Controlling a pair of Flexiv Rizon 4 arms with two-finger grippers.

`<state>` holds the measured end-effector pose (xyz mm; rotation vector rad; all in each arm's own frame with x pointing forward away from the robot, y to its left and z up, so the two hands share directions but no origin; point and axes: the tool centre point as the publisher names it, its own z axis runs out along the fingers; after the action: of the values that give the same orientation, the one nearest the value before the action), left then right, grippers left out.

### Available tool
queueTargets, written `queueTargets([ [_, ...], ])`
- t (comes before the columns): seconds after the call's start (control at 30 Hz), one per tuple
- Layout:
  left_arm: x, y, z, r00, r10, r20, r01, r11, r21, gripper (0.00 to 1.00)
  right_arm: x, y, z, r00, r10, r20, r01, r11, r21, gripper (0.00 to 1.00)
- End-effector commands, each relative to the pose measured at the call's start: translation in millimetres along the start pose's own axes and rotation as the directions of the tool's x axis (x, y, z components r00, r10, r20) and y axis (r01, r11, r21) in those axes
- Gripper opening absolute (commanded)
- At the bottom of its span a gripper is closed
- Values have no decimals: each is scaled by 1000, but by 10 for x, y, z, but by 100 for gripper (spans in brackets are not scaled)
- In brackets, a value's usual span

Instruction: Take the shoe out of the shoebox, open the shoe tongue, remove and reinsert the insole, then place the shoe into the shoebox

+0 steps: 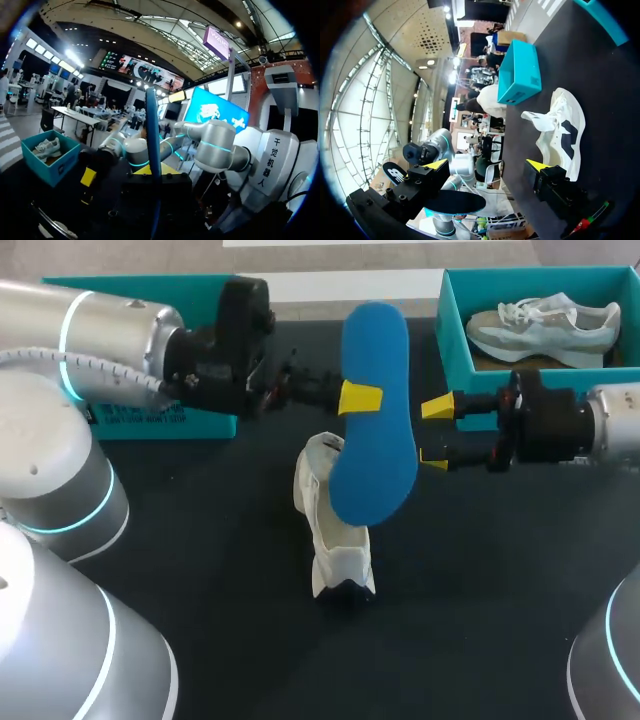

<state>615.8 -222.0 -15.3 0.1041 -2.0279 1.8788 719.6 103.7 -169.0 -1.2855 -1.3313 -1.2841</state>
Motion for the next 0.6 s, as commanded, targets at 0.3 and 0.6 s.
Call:
queueTargets([
  [0.3,79,87,-84,920,383,78,-384,923,-8,0,0,-4,14,1000,0,1,0,1000,-3,100],
  [0.6,-189,456,-110,694,719,47,-711,694,-112,0,0,-4,14,1000,0,1,0,1000,-3,100],
])
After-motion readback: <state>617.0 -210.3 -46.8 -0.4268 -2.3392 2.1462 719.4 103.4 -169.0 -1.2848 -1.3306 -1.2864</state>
